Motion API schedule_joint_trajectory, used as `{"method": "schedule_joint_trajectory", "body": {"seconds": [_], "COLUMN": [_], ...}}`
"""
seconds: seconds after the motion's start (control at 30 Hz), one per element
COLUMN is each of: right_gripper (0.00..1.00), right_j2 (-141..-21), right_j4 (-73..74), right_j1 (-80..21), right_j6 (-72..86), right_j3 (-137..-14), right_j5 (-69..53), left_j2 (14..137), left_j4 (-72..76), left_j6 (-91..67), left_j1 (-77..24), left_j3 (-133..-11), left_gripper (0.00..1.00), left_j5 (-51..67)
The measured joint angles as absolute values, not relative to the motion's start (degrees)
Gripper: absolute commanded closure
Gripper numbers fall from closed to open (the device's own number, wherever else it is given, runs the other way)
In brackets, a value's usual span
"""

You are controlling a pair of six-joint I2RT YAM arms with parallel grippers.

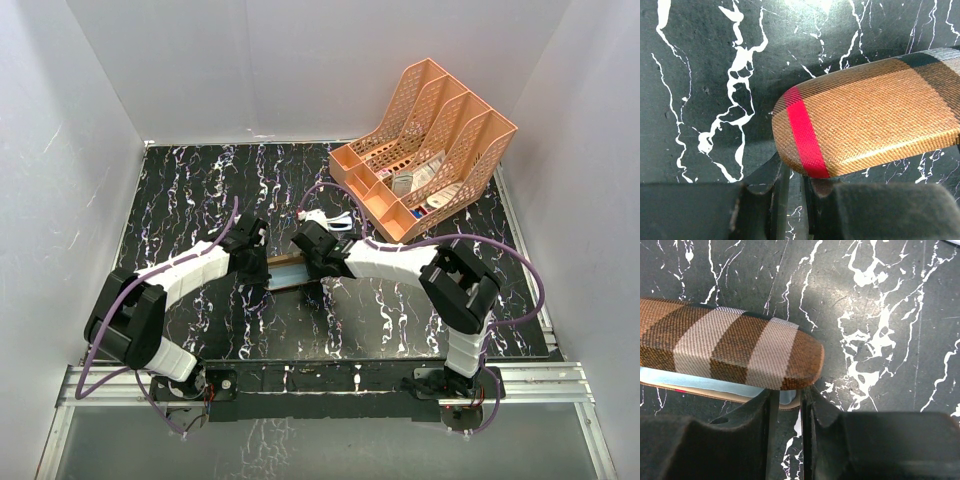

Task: Organize the sunglasses
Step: Place the glasses cleaning cloth in the sunglasses case.

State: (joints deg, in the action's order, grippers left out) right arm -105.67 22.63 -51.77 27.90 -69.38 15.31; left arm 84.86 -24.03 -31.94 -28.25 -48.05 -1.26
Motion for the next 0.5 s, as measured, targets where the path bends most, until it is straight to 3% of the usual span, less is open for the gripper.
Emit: {"method": "schedule_joint_trajectory", "body": {"seconds": [0.5], "right_gripper": [0.77], "right_j2": [-105.23], "right_j4": [23.97], "right_j1": [-51.70], "right_j6": [27.90], "right_j3": [-69.32], "right_j5": [16.84], "left_j2": [83.40], "left_j4": [-26.35], "left_j6": [-31.51], "left_j1": [-28.27], "left_j3": [-48.45], "left_gripper": [0.88], "left_j5": [-2.70]}}
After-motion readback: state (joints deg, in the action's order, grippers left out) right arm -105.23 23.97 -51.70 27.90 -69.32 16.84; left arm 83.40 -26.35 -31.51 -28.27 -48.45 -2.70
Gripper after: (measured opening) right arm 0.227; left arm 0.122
